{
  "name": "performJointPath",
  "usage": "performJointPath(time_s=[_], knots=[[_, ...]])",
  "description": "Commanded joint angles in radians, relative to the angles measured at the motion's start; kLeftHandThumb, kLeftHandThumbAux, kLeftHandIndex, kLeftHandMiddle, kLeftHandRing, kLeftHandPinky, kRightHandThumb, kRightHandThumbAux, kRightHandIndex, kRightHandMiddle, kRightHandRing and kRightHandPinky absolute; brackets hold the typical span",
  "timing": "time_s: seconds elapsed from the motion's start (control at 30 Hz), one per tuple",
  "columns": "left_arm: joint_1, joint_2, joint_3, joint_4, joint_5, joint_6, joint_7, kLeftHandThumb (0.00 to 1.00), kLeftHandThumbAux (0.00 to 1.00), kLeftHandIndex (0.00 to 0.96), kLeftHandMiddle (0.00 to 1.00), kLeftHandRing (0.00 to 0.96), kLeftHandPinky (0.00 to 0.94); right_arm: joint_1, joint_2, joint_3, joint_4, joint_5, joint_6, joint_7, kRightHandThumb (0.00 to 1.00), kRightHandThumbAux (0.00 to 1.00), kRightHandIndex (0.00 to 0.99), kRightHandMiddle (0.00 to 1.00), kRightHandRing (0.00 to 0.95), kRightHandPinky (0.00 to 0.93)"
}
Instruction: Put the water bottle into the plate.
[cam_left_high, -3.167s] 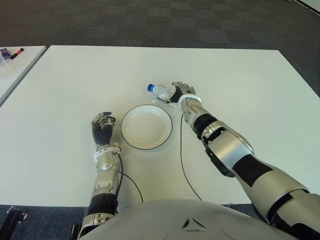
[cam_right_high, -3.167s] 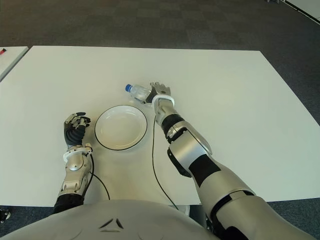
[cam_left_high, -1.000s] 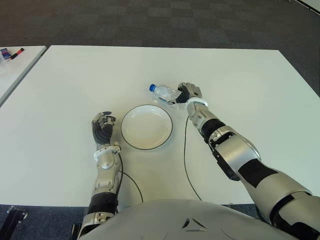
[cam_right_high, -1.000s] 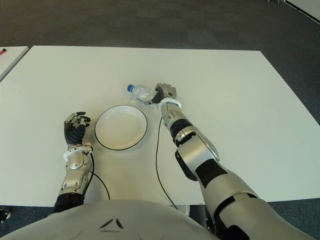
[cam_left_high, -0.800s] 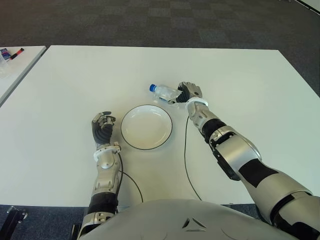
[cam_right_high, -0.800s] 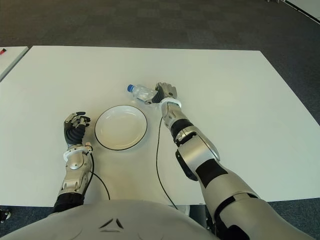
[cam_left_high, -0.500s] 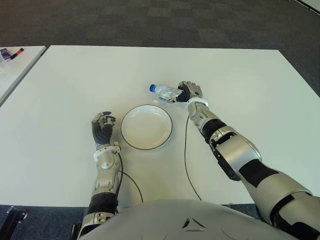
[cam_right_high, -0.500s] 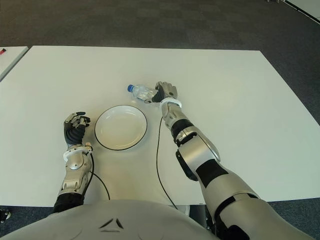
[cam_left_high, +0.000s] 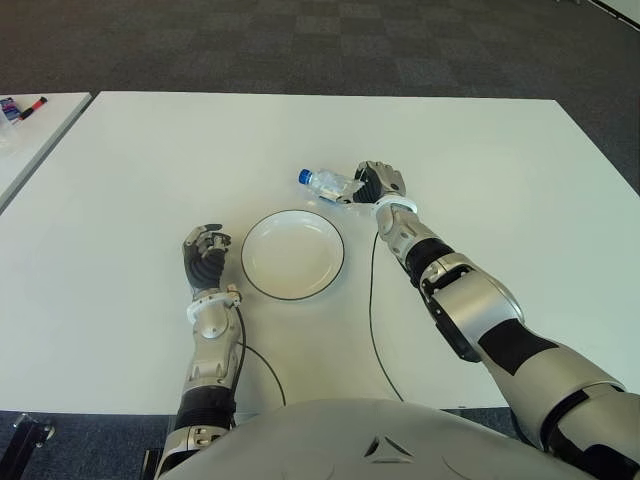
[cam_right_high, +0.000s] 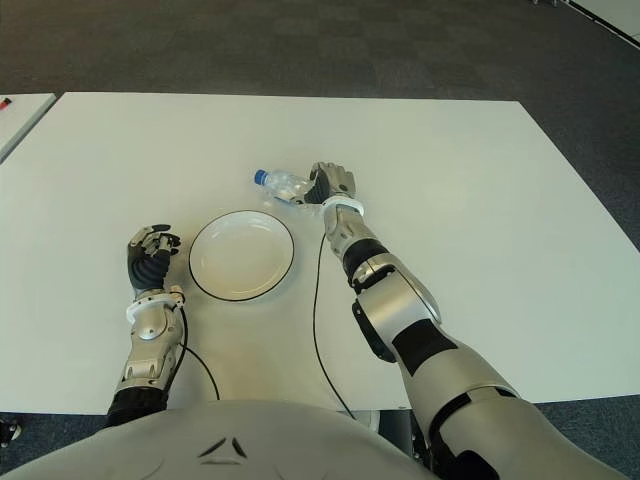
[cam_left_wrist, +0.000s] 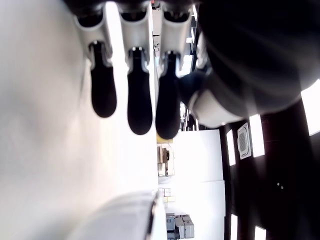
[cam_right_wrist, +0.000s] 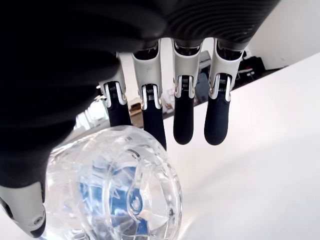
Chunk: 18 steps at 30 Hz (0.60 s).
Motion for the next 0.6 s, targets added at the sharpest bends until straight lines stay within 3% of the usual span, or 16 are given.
performJointPath(time_s=[0.03,0.37,0.6], knots=[[0.019,-0.029,-0.005,0.020,-0.005,0.032,0.006,0.693,0.723,0.426,0.559,0.530,0.488,0.011,-0.011,-0.003,-0.005,0.006,-0.021,-0.007,0.341,0.631,0.368,0.417,0.420,0.422],[0.023,-0.030,-0.003,0.016,-0.013,0.026,0.000,0.692,0.723,0.426,0.557,0.525,0.487,0.024,-0.015,0.000,-0.030,0.005,-0.022,-0.005,0.342,0.625,0.352,0.406,0.410,0.417],[0.025,-0.033,-0.005,0.011,-0.015,0.017,0.000,0.693,0.722,0.427,0.556,0.525,0.486,0.075,-0.029,0.001,-0.097,0.005,-0.013,0.001,0.352,0.618,0.350,0.405,0.416,0.434]])
